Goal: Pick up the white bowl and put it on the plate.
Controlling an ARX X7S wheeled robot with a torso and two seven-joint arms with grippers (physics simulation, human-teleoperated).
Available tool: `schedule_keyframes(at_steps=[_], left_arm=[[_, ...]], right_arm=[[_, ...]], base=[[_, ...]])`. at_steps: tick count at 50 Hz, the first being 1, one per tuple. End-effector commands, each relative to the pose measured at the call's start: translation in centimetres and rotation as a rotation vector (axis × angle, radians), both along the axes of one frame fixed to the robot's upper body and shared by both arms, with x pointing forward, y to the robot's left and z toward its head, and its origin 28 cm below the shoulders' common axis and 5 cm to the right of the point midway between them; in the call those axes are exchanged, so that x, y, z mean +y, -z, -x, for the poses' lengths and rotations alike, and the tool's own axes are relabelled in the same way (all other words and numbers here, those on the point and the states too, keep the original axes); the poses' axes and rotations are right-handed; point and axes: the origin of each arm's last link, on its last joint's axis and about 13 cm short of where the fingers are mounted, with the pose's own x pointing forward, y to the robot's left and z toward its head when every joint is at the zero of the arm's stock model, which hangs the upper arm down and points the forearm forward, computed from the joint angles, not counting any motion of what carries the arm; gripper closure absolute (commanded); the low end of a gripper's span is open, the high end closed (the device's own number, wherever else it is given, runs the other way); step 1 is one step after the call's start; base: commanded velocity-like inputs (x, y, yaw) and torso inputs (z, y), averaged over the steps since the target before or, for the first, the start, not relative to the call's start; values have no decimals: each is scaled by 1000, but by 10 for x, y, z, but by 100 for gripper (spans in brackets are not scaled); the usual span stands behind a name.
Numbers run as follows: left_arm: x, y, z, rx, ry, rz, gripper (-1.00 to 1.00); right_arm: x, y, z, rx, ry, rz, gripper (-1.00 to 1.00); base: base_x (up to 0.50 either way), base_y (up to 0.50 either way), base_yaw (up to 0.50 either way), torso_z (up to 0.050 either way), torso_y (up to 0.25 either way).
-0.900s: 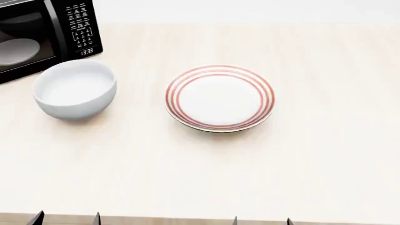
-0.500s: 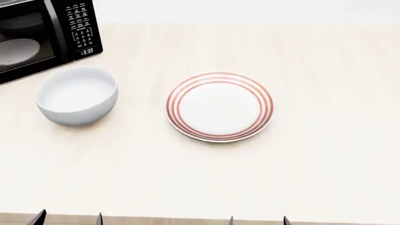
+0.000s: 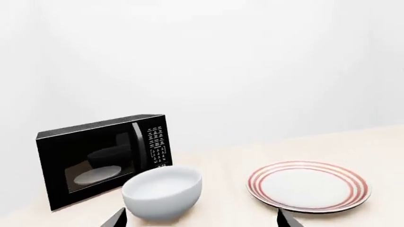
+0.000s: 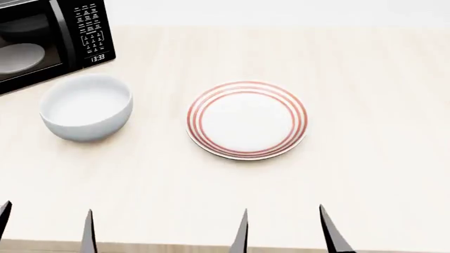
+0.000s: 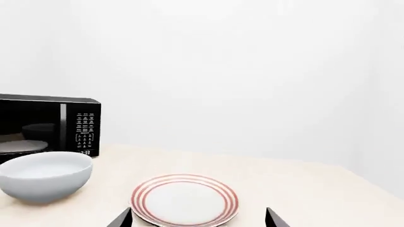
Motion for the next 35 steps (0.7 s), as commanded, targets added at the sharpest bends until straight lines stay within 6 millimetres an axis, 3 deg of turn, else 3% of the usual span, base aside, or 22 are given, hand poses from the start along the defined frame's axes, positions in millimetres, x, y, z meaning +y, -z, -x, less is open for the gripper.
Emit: schedule_keyframes(at_steps=[1,12,30,35], left_arm=[[1,-47,26,-139,-23,0,-100],[-2,-75,45,-222,-4,1,-100],[-2,-78,47,-244,-6,2,-100],[-2,-78,47,-242,-5,0,-100]], right_arm=[[6,-57,33,-168,-18,5,-100],[1,-64,38,-212,8,-1,-100],[-3,-57,34,-217,8,-32,-100],[-3,-57,34,-222,8,-33,-100]], base=[[0,0,0,0,0],[0,0,0,0,0],[4,0,0,0,0],[373,0,0,0,0]])
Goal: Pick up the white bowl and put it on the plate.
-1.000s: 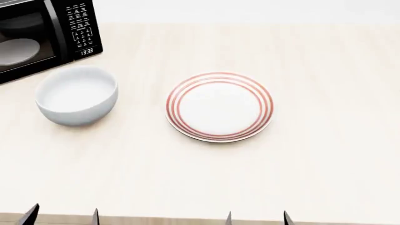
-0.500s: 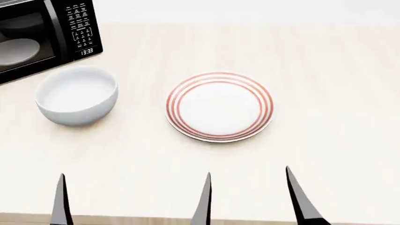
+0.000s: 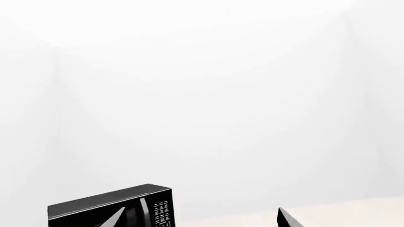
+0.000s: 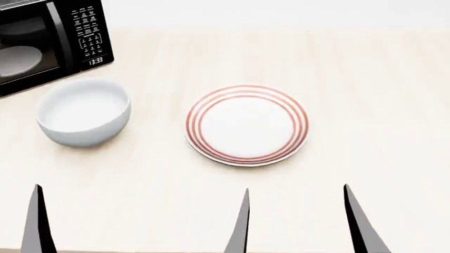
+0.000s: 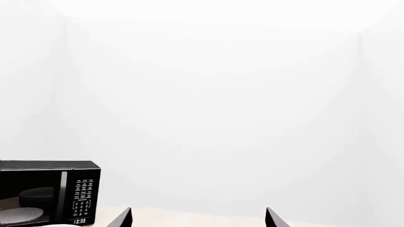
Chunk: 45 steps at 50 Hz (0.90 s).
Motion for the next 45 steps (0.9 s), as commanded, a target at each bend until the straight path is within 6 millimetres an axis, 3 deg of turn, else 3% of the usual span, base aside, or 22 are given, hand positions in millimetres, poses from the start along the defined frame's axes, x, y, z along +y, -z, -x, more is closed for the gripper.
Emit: schedule_keyframes(at_steps=[1,29,45], left_arm=[[2,-3,1,-4,-19,-4,-100],[2,1,0,14,-35,-21,-100],[4,-2,0,13,-46,-29,-100]], right_arm=[[-4,-1,-1,-11,14,-10,-100],[-4,-2,0,-21,15,-6,-100],[-3,0,0,-14,13,0,-100]], base=[[500,0,0,0,0],[499,0,0,0,0],[0,0,0,0,0]])
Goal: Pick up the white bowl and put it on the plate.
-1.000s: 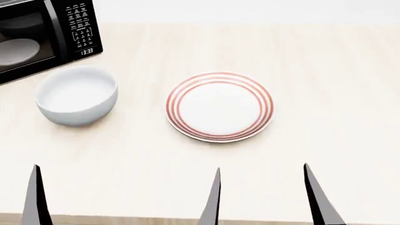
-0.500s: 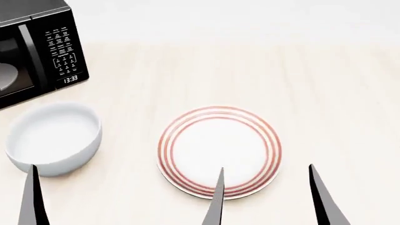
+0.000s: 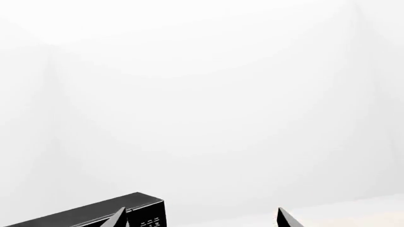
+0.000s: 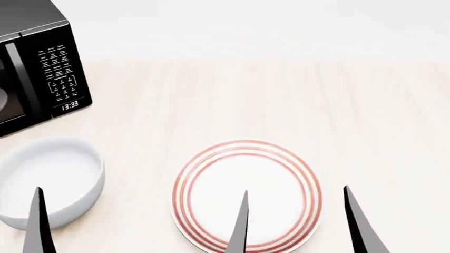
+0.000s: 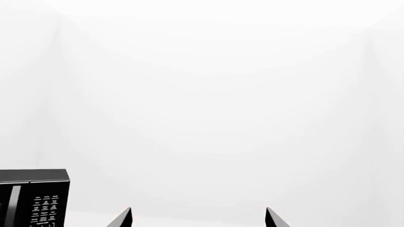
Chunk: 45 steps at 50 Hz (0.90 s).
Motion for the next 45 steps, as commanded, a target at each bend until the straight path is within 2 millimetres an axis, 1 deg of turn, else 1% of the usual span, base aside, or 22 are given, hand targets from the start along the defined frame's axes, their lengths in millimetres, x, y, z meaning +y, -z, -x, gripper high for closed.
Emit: schedule_keyframes(at_steps=[1,5,8,10,12,13,15,16,17,18,20,22,25,26,27,30,34,38,41,45], left_arm=[[4,-3,-2,2,-35,-10,-100],[7,-5,-6,9,-44,-19,-100],[12,-12,-17,22,-55,-23,-100],[19,-22,-30,38,-49,-22,-100],[27,-38,-39,33,-66,-96,-100],[33,-51,-46,37,-57,-119,-100],[39,-64,-51,39,-57,-122,-100],[44,-79,-51,29,-72,-158,-100],[48,-88,-48,18,-124,-182,-100],[53,-94,-45,36,-122,-173,-100],[58,-98,-40,80,-125,-151,-100],[62,-104,-41,106,-113,-138,-100],[71,-112,-49,160,-126,-113,-100],[73,-112,-51,166,-134,-132,-100],[78,-110,-58,201,-148,-143,-100],[91,-105,-68,281,-165,-76,-100],[104,-98,-76,370,-184,-47,-100],[110,-93,-82,441,-174,11,-100],[114,-85,-89,521,-154,63,-100],[120,-76,-99,573,-163,121,-100]], right_arm=[[-3,0,-2,2,21,1,-100],[-3,1,-2,5,22,5,-100],[-5,0,-2,5,28,12,-100],[-6,-1,-2,3,32,10,-100],[-7,0,-2,3,35,10,-100],[-7,1,-3,4,34,9,-100],[-5,2,-4,7,28,13,-100],[-5,2,-4,8,27,14,-100],[-5,2,-4,10,25,19,-100],[-6,2,-4,10,27,24,-100],[-8,0,-3,8,36,17,-100],[-9,0,-3,8,40,16,-100],[-9,0,-3,7,40,12,-100],[-9,0,-3,7,41,11,-100],[-9,0,-3,8,41,12,-100],[-10,-2,-2,3,44,11,-100],[-9,0,-2,6,45,11,-100],[-8,0,-3,9,41,12,-100],[-8,0,-2,9,41,12,-100],[-9,1,-3,12,41,10,-100]], base=[[0,0,0,0,0],[0,0,0,0,0],[0,0,0,0,0],[0,0,0,0,0],[0,0,0,0,0],[0,0,0,0,0],[0,0,0,0,0],[0,0,0,0,0],[0,0,0,0,0],[0,0,0,0,0],[0,0,0,0,0],[0,0,0,0,0],[0,0,0,0,0],[0,0,0,0,0],[0,0,0,0,0],[0,0,0,0,0],[0,0,0,0,0],[0,0,0,0,0],[0,0,0,0,0],[0,0,0,0,0]])
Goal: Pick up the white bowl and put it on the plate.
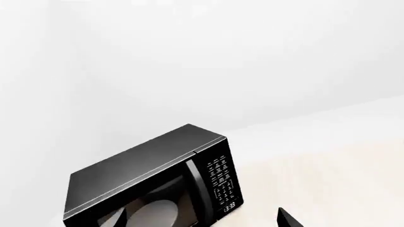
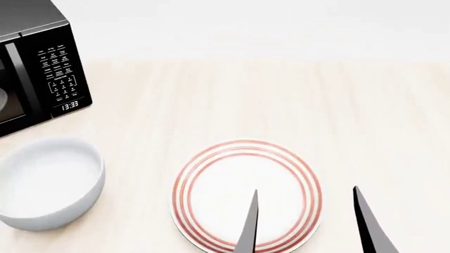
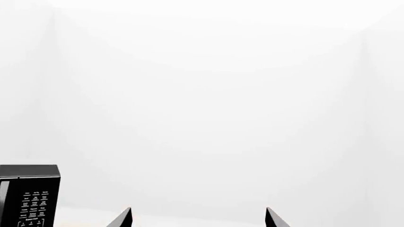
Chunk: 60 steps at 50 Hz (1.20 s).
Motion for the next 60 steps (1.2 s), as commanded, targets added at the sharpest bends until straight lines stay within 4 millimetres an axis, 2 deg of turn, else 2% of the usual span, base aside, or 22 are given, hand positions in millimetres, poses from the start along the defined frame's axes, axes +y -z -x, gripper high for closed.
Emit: schedule_keyframes(at_steps=[1,10,24,41,47,60], left_arm=[[23,18,-20,171,-42,229,-100],[35,48,-34,257,-71,258,-100],[38,86,-41,336,-75,311,-100],[37,91,-47,338,-80,331,-100],[37,89,-57,314,-96,359,-100],[39,98,-69,309,-127,389,-100]], right_arm=[[-3,0,-2,4,16,-2,-100],[-3,2,-3,10,15,-2,-100],[-3,4,-4,21,8,-20,-100],[-3,6,-4,27,3,-18,-100],[-3,7,-4,31,2,-18,-100],[-2,9,-5,37,-2,-15,-100]], base=[[0,0,0,0,0],[0,0,0,0,0],[0,0,0,0,0],[0,0,0,0,1],[0,0,0,0,0],[0,0,0,0,0]])
